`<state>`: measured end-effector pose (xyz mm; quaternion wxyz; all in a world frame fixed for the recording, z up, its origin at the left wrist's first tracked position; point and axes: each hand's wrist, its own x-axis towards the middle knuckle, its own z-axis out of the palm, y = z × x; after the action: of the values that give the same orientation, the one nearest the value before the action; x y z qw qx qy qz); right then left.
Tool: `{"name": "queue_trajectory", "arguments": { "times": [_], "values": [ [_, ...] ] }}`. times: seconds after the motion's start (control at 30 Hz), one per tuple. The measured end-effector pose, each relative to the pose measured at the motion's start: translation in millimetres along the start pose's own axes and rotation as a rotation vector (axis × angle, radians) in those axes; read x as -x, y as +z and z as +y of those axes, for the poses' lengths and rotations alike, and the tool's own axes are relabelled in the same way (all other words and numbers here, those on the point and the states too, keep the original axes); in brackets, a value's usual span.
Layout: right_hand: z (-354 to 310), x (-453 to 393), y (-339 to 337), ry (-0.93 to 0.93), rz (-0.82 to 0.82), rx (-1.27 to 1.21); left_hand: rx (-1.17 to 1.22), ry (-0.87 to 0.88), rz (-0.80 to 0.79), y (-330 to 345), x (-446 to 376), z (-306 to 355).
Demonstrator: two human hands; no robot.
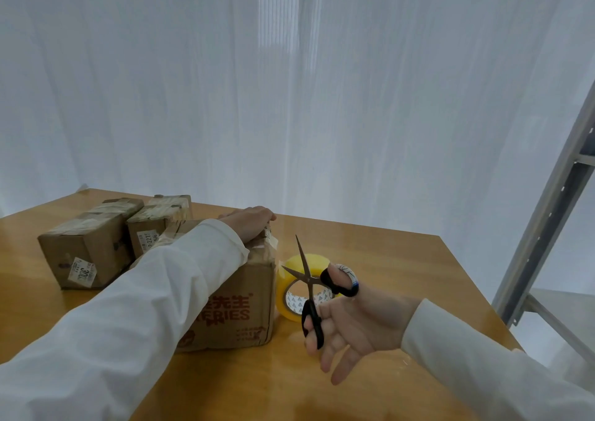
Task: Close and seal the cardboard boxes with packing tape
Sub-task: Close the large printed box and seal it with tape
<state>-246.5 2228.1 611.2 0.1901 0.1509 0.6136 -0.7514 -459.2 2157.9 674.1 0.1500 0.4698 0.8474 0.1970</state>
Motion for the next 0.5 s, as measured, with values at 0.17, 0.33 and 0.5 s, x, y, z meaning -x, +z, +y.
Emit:
{"name": "queue_trajectory", "arguments": {
  "times": [0.17,0.33,0.5],
  "values": [
    [6,-7,10,-0.094,-0.121,-0.146,0.022,-0.019,0.009,0,1,0],
    [8,-19,22,-0.191,-0.096,-0.234,-0.045,0.007,0.023,0,6,3],
    [5,-30,37,-0.259,0.047,-0.334,-0.054,0.009,0.014,0,3,3]
  ]
}}
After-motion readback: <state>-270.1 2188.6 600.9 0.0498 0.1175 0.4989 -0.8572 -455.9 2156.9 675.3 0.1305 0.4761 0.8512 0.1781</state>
